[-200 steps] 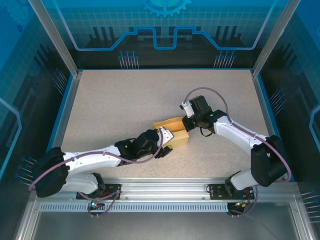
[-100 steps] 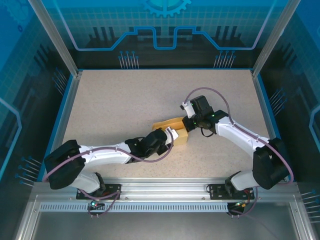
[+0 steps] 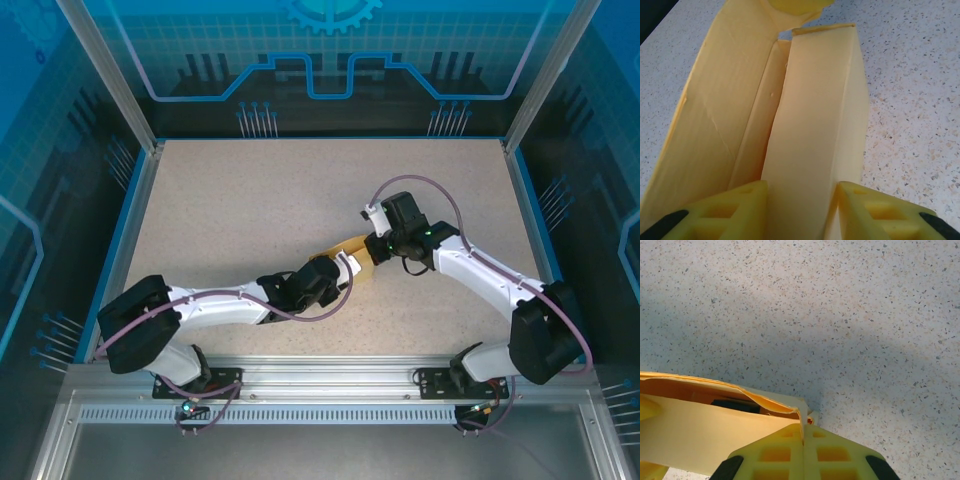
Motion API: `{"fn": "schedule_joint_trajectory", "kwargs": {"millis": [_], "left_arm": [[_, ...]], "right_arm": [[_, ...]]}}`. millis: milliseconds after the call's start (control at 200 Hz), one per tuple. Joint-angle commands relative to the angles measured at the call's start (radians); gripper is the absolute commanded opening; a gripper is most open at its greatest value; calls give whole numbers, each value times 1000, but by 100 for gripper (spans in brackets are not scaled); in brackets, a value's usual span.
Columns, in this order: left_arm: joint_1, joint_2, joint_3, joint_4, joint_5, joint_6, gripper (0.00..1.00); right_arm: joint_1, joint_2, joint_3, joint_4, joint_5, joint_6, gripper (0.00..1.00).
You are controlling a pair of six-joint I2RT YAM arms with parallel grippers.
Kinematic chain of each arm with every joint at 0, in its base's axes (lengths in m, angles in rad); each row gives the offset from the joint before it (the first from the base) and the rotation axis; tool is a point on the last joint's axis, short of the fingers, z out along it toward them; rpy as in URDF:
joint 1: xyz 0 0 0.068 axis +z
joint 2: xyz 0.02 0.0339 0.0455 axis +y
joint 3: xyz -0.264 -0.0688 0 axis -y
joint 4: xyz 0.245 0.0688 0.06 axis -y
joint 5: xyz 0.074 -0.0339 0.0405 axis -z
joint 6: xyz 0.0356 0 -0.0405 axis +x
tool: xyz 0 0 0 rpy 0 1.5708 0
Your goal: Fold the paper box
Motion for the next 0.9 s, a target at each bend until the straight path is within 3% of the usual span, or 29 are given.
{"fn": "schedule_joint_trajectory", "kwargs": {"millis": [0,895], "left_arm": [[10,14,17,2,1,5,39],[16,12,12,-3,-4,-13,36]], "right_arm": [[21,-20,-20,-38,6,7,6],[24,-38,-152,67,-2,66,5]]}}
